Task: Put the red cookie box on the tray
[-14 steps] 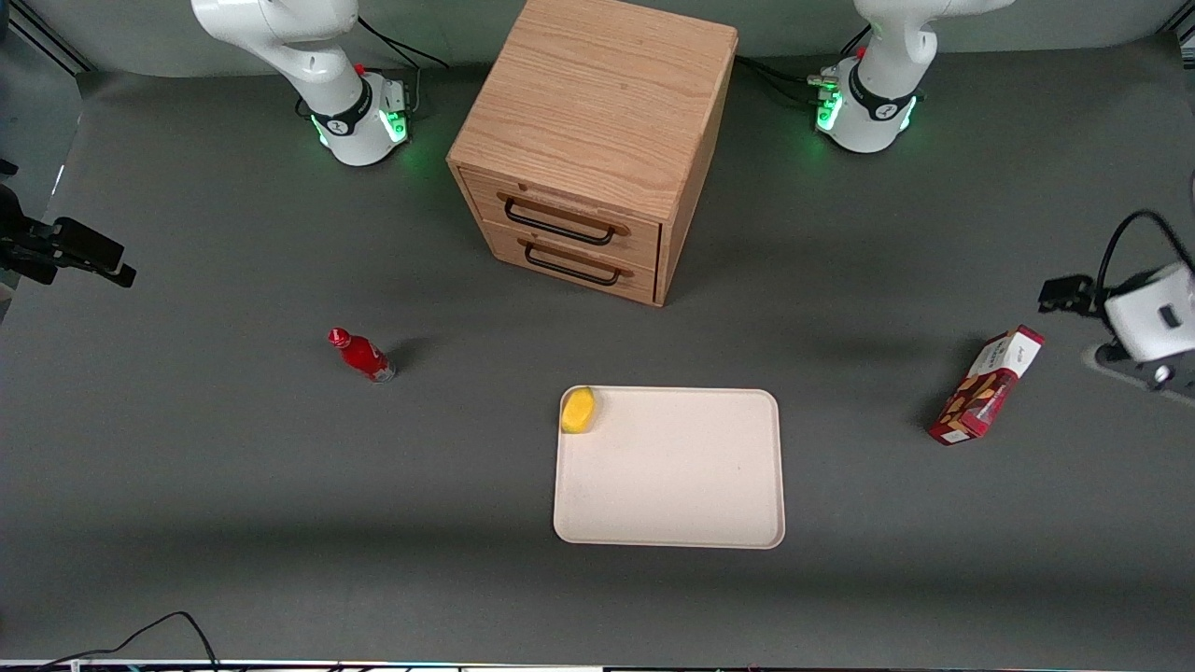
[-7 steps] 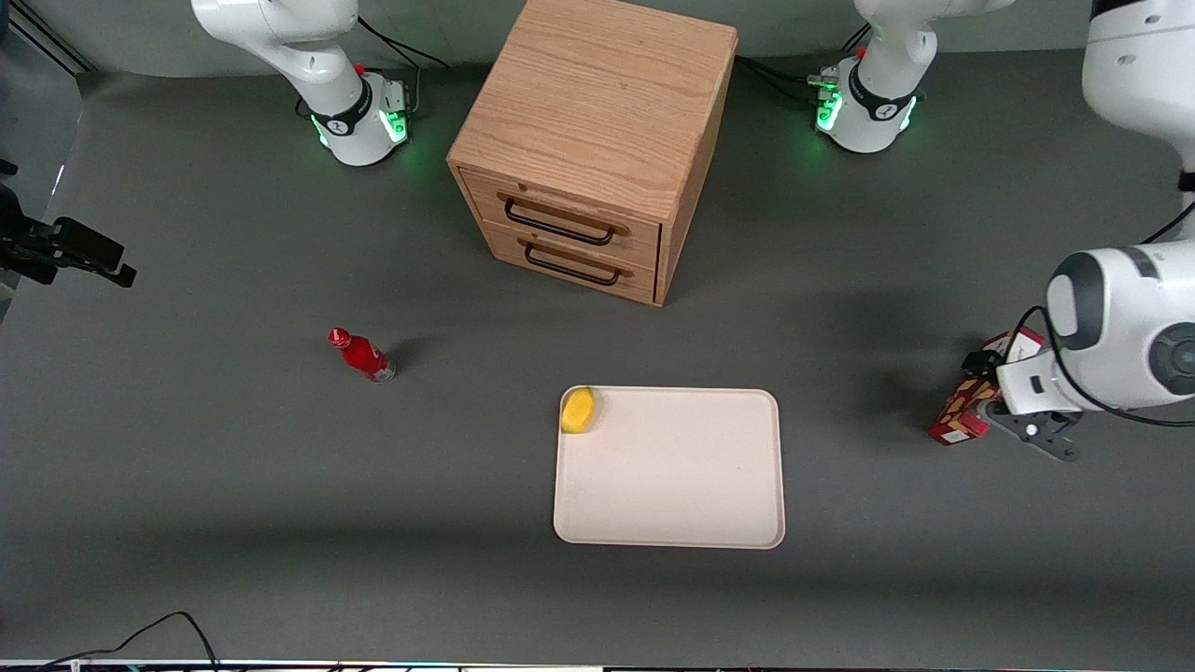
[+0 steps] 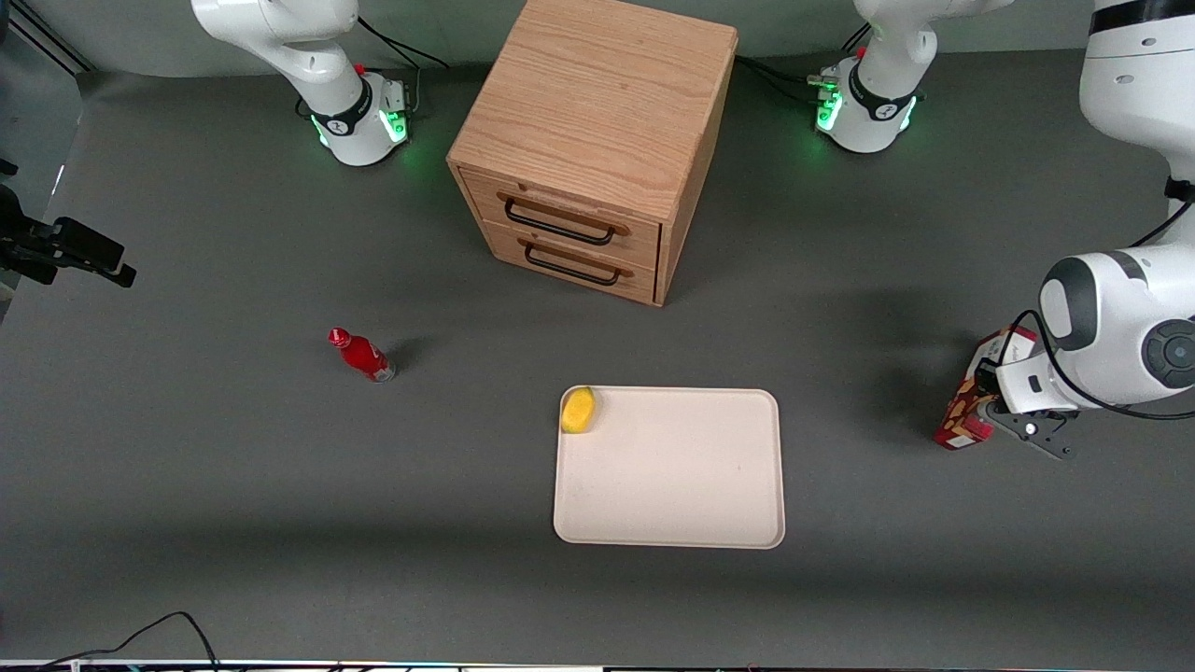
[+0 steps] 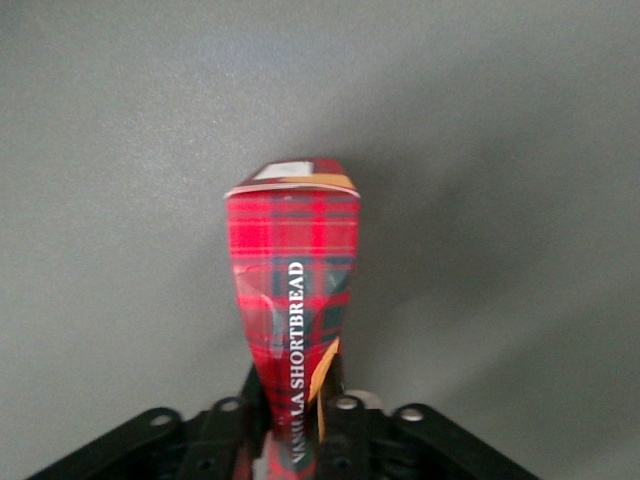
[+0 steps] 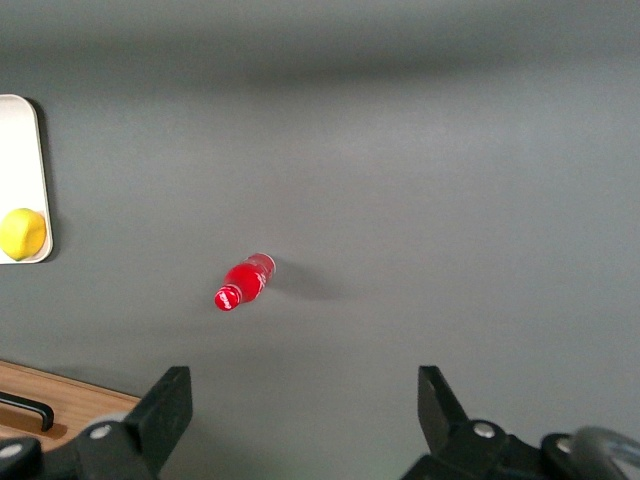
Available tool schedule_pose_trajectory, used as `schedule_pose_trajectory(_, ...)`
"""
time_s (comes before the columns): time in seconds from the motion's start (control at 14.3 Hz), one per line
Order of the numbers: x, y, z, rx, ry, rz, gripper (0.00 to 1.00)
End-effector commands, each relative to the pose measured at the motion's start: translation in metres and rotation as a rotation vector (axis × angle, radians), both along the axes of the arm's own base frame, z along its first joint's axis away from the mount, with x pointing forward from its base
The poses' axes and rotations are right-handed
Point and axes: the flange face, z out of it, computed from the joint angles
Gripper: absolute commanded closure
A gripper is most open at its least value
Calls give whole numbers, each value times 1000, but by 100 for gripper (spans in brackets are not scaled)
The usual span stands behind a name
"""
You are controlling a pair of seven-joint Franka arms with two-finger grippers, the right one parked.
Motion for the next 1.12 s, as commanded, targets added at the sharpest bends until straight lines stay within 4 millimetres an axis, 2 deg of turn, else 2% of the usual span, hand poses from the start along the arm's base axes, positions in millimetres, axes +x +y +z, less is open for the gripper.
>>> schedule_pose_trajectory(0.0,12,-5,47,-22,25,3,100)
schedule_pose_trajectory(0.14,25,-14,102,-35,63,77,100)
schedule_pose_trajectory(0.35,36,-57,205,-25,105,231,100)
schedule_pose_trajectory(0.42,33,-80,232,-24,118,296,100)
schedule_pose_trajectory(0.56,27,-140,262,-34,130,438,100)
schedule_pose_trajectory(0.63,25,-170,268,-42,122,494,100)
schedule_pose_trajectory(0.77,26,-235,253,-63,116,598,100)
schedule_pose_trajectory(0.91,39,-286,211,-107,82,667,100)
schedule_pose_trajectory(1.05,46,-316,157,-99,21,641,100)
